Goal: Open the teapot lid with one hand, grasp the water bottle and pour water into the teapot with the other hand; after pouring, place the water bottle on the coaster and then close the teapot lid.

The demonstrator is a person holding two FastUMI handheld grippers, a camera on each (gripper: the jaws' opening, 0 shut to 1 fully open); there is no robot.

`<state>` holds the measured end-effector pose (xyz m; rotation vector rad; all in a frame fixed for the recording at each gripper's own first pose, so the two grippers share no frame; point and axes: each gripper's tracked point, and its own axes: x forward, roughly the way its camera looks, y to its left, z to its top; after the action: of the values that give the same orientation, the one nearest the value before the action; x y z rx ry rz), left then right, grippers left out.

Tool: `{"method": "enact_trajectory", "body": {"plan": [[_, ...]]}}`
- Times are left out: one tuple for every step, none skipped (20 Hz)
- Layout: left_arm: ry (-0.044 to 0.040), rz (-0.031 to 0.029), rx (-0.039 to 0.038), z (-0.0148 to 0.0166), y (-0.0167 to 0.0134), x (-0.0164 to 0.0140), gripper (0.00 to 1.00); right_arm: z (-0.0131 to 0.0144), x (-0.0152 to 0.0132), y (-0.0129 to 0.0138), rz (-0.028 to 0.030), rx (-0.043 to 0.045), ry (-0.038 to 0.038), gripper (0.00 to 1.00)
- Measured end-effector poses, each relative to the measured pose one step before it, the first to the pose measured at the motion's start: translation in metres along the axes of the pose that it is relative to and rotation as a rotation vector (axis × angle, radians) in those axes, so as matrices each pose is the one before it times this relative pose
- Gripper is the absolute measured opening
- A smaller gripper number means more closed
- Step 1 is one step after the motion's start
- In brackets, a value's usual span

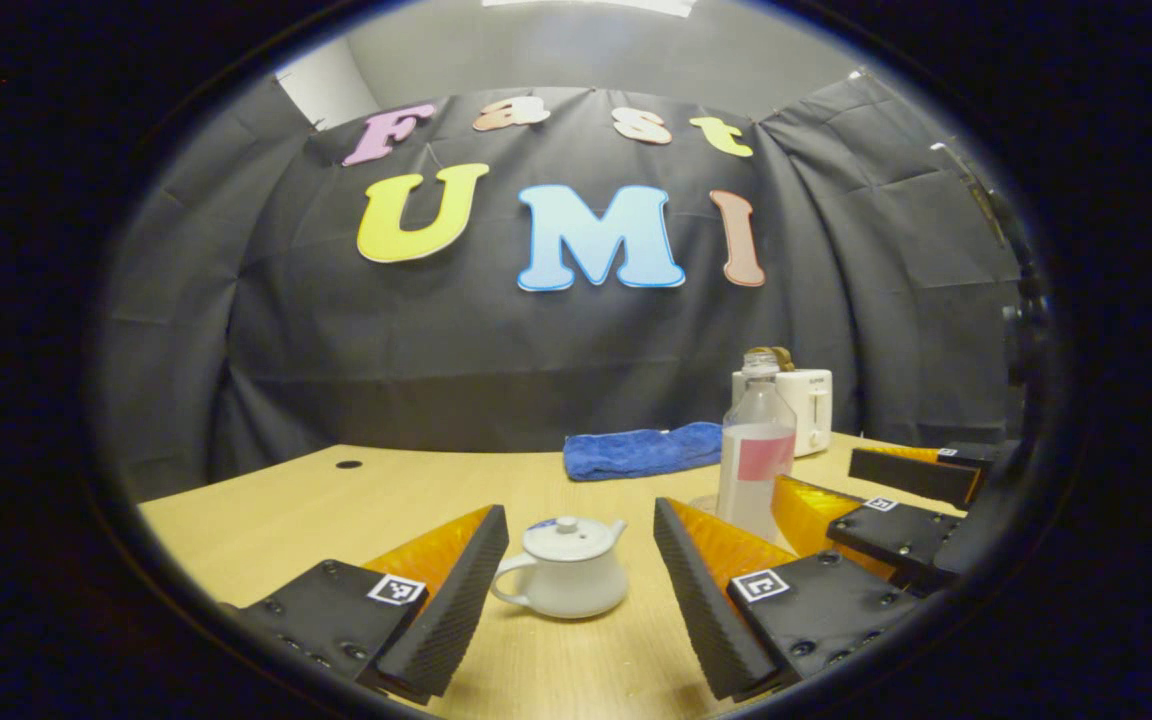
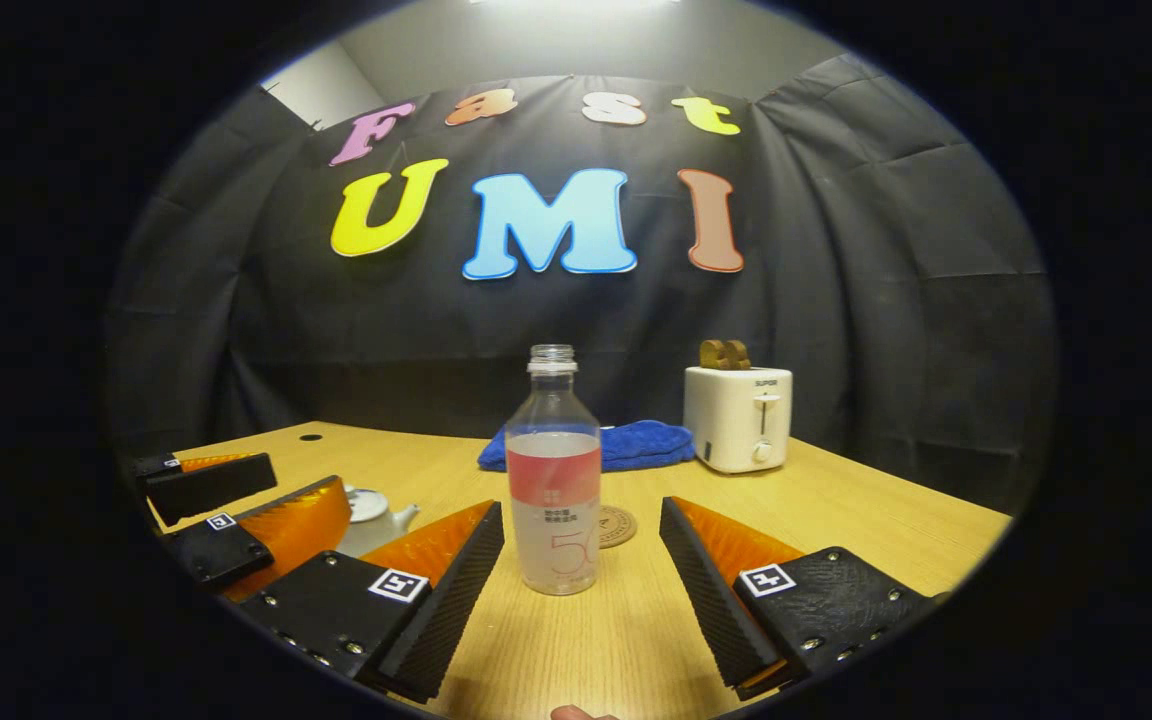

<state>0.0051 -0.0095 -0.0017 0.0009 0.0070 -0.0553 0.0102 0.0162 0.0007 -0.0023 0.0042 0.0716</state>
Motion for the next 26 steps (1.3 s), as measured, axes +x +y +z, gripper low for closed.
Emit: {"method": "enact_trajectory", "body": {"plan": [[0.00509, 0.00194, 0.00126, -0.00024, 0.00208, 0.00345, 0.98, -0.00029, 0.00248, -0.00067, 0.00767, 0.00086, -0.00037, 0.97], [0.00158, 0.00106, -0.00064, -0.00056, 0.00078, 0.00469, 0.98, 0.00058, 0.00209, -0.00199, -0.00578, 0.00074, -0.00106, 0.97], [-0.00285, 0.00544, -0.00101, 0.0009, 0.00156, 0.00497, 0.99, 0.00034, 0.00211, -0.00297, -0.01016, 0.00044, -0.0013, 0.97], [-0.00117, 0.00348, -0.00065, 0.00064, 0.00197, 0.00272, 0.99, 0.00001, 0.00041, -0.00048, -0.00362, -0.00171, -0.00176, 0.97], [-0.00135, 0.00436, -0.0008, 0.00004, 0.00165, 0.0041, 0.98, 0.00016, 0.00053, 0.00099, -0.00006, -0.0001, 0.00038, 0.97], [-0.00006, 0.00101, 0.00162, -0.00036, 0.0012, 0.00424, 0.98, -0.00018, 0.00009, 0.00025, 0.00027, 0.00117, 0.00132, 0.97], [0.01008, -0.00258, -0.00057, -0.00124, 0.00022, 0.00543, 0.98, 0.00029, -0.00085, 0.00016, 0.0003, -0.00135, -0.00161, 0.97], [0.0132, -0.00707, 0.00132, -0.00312, -0.00071, 0.00558, 0.98, 0.00005, 0.00049, -0.00042, -0.00005, 0.00042, 0.00103, 0.97], [0.01812, -0.0087, -0.00104, -0.00185, -0.00049, 0.0047, 0.98, -0.00001, 0.00001, 0.00015, 0.00036, 0.0003, 0.00051, 0.97], [0.02251, -0.00646, -0.00211, -0.00423, -0.00074, 0.00474, 0.98, 0.00054, -0.00037, 0.00022, 0.00039, -0.00096, -0.00129, 0.97], [0.01709, -0.00647, -0.00388, -0.00194, -0.00048, 0.00308, 0.99, -0.00066, 0.00002, -0.00026, 0.00005, 0.00096, 0.00155, 0.97], [0.00775, -0.00585, -0.004, -0.00011, 0.0006, 0.00301, 0.99, 0.0002, 0.00037, 0.00028, 0.00006, -0.00035, -0.00053, 0.97], [0.00412, -0.0006, -0.0024, -0.0006, 0.00021, 0.00082, 0.99, 0.00025, -0.00023, -0.00005, -0.00004, -0.00025, -0.00001, 0.97], [0.00008, 0.00302, -0.00072, 0.00046, 0.00126, 0.00209, 0.99, 0.0, -0.00053, 0.00034, -0.00006, 0.00063, 0.00082, 0.97], [-0.00181, 0.00435, 0.00206, 0.00015, 0.00049, 0.00006, 0.99, -0.00029, 0.0002, -0.00022, -0.00006, -0.00049, -0.00037, 0.97], [0.00306, -0.00022, 0.00386, -0.00036, -0.00034, 0.00073, 0.98, 0.00074, -0.00011, 0.00028, -0.00002, -0.00013, 0.0, 0.97], [0.00449, -0.00057, 0.0056, -0.00077, -0.00087, -0.0001, 0.95, -0.00055, -0.0002, -0.00012, -0.00004, 0.00051, 0.0008, 0.97], [0.0046, -0.00041, 0.00576, -0.00025, -0.00068, 0.00058, 0.91, 0.00042, 0.00021, -0.00001, 0.00011, -0.0005, -0.00071, 0.97], [0.0026, -0.00364, 0.00341, 0.00005, -0.00063, 0.00038, 0.84, -0.00037, -0.00042, 0.00034, -0.00008, 0.00041, 0.00074, 0.97], [0.00408, -0.00234, -0.0006, -0.00075, -0.00065, 0.00088, 0.8, 0.00046, 0.00034, -0.00006, 0.00009, 0.00005, 0.0002, 0.97], [0.00605, -0.0003, -0.00365, -0.00113, 0.00069, 0.00004, 0.77, -0.00038, -0.00029, -0.00018, -0.00009, -0.00024, -0.00029, 0.97], [0.00777, 0.00268, -0.00594, -0.00042, 0.00098, 0.00077, 0.71, 0.00005, -0.00041, 0.00024, 0.00004, 0.00035, 0.00061, 0.97], [0.00894, -0.00003, -0.00414, -0.00208, 0.00078, 0.00118, 0.65, 0.00018, 0.00012, -0.00013, 0.0001, -0.00001, -0.00002, 0.97], [0.00496, 0.00232, -0.0013, -0.00043, 0.00012, 0.00022, 0.62, 0.00052, -0.00016, -0.00002, 0.00006, -0.00021, -0.00013, 0.97], [0.0034, 0.00293, 0.00316, 0.00009, -0.00012, -0.00065, 0.6, -0.0006, 0.00033, 0.00031, -0.00019, 0.00025, 0.00039, 0.97], [0.00376, 0.00362, 0.00649, -0.00029, 0.00015, 0.00012, 0.6, -0.00029, 0.00001, -0.00024, 0.00008, 0.0002, 0.00028, 0.97]]}}
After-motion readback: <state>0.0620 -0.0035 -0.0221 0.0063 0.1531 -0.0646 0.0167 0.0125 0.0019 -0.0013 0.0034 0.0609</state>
